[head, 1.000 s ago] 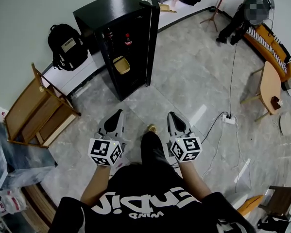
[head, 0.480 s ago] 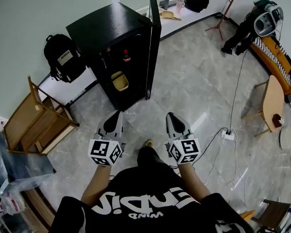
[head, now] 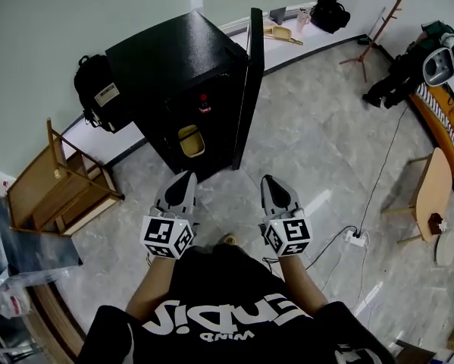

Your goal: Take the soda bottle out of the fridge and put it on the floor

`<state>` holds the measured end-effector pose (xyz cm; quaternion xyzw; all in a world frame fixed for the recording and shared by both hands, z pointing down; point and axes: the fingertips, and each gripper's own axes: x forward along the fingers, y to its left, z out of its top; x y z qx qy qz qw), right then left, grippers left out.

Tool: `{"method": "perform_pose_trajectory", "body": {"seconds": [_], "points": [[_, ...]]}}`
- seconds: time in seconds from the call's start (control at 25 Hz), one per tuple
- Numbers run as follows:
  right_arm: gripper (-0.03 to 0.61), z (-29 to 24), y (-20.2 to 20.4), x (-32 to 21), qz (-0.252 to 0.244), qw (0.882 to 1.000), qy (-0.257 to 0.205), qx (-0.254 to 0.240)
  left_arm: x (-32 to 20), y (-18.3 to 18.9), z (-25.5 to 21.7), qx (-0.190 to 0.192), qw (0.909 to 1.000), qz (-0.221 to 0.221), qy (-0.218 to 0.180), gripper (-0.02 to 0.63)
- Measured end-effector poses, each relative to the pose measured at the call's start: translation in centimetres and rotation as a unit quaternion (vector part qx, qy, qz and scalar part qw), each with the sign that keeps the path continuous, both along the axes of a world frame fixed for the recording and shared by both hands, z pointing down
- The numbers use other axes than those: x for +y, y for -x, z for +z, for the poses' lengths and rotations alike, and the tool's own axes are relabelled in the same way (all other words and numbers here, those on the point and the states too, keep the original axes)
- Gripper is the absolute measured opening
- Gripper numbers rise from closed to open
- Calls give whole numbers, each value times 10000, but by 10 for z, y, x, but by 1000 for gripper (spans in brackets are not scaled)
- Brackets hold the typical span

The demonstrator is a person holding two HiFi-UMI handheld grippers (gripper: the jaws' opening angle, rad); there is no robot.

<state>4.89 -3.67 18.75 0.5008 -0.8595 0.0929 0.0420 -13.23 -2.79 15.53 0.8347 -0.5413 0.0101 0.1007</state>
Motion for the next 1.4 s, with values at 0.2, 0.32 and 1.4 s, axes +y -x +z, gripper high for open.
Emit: {"method": "perform_pose_trajectory", "body": {"seconds": [0.2, 0.32, 1.4], "points": [[23, 3, 3, -27, -82, 9999, 93, -54, -25, -3, 2, -53, 10000, -12, 73, 6], [23, 4, 4, -41, -45, 9999, 120, -73, -42, -4, 1, -104, 9999, 60, 68, 6], [23, 48, 32, -96, 325, 9989, 288, -188, -141, 6, 45, -195, 9976, 650, 156, 6]]}}
